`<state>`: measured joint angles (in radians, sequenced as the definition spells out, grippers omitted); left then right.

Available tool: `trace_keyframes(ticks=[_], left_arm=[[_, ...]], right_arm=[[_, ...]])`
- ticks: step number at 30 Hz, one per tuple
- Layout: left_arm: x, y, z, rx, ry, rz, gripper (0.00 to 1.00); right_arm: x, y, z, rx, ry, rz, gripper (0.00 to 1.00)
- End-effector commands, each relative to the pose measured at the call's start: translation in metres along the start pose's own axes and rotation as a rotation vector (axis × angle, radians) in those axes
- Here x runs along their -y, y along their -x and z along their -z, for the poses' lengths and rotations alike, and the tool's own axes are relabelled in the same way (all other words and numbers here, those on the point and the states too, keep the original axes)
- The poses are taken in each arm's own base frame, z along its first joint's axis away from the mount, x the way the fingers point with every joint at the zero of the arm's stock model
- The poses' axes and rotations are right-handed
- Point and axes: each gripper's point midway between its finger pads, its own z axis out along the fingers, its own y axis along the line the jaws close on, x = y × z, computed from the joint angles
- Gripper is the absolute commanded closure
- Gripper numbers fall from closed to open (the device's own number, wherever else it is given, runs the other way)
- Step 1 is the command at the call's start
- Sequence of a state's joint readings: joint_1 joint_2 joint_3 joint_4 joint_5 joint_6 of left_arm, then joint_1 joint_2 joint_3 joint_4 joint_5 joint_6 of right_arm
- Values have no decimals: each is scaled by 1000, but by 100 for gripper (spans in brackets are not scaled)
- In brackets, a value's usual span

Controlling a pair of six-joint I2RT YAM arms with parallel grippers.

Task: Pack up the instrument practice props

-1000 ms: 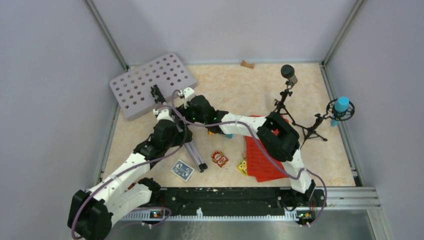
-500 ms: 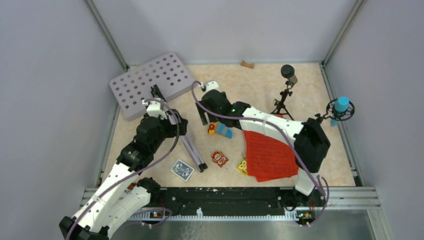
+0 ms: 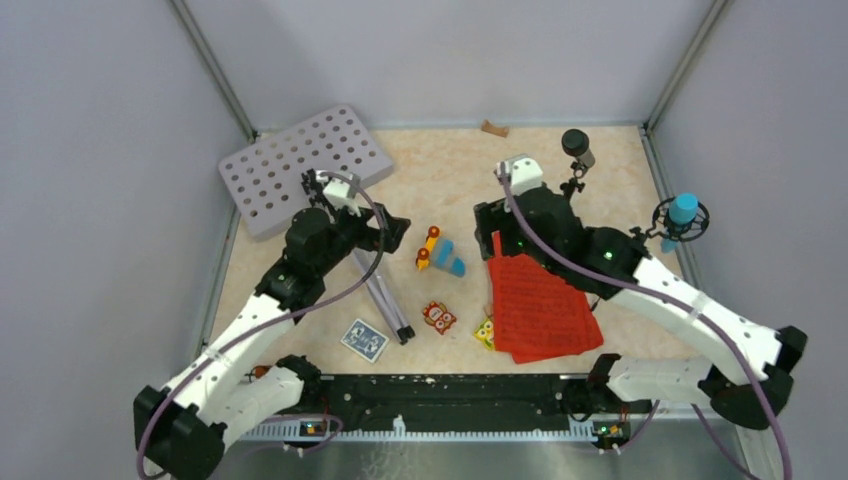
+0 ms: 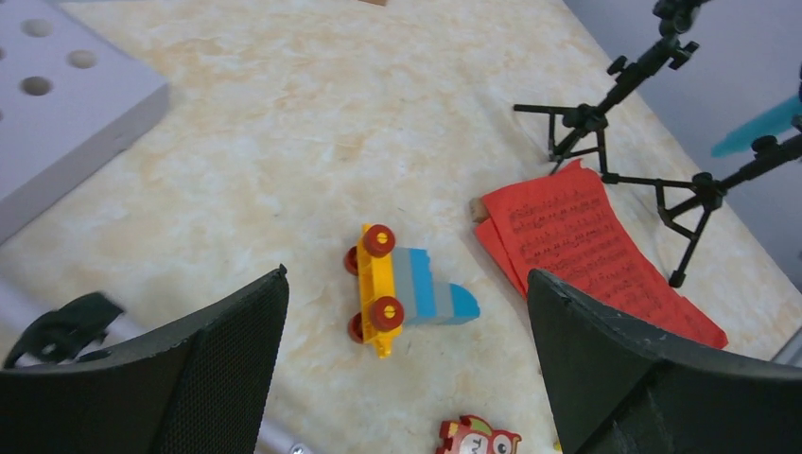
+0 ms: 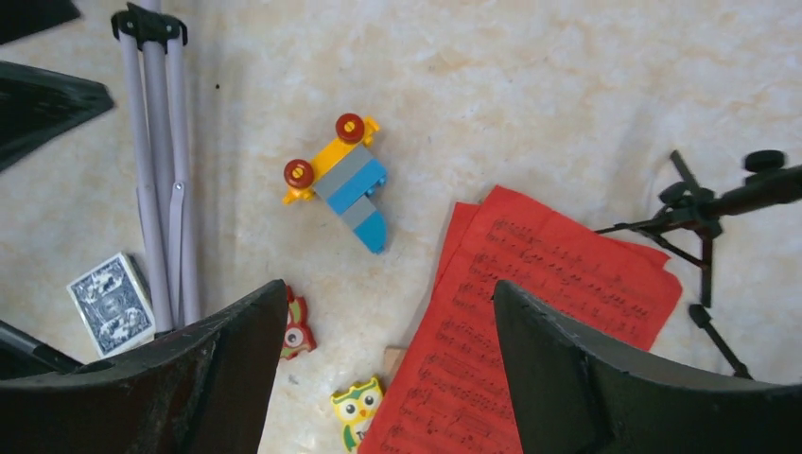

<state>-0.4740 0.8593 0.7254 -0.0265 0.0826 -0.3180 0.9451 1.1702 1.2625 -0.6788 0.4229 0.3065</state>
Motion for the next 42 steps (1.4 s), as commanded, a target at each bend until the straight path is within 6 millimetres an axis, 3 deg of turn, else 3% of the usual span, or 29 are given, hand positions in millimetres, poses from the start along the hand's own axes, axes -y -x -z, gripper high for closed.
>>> trace_keyframes(ticks=[1,5,7,10,17,19,23,26,30,34,42], left_arm=[[43,26,-26,95,-227,-26,1],[73,14,-62,59,-295,-44,1],[94,4,-79,28,-327,-70,1],[121,-9,-100,6,-390,-87,1],[158,-23,-137,85,-501,-132,1],[165,-31,-155,99,-479,-176,1],[185,-28,-177,213,-499,-233,1],[201,-31,-195,260,-516,-271,1],[224,-42,-223,278,-581,-283,2],[242,-49,-252,286,-623,-252,14],[246,-72,-290,279,-580,-233,16]], right_arm=[[43,26,42,134,-81,2,22],[95,40,68,204,-172,-90,24],[112,44,80,218,-198,-106,24],[124,53,93,234,-204,-104,24],[156,60,95,265,-237,-201,25],[174,67,104,309,-295,-263,25],[198,78,128,381,-429,-324,26],[195,85,139,415,-417,-315,26],[177,84,141,407,-319,-294,27],[165,70,145,375,-270,-282,27],[155,63,160,375,-236,-295,27]])
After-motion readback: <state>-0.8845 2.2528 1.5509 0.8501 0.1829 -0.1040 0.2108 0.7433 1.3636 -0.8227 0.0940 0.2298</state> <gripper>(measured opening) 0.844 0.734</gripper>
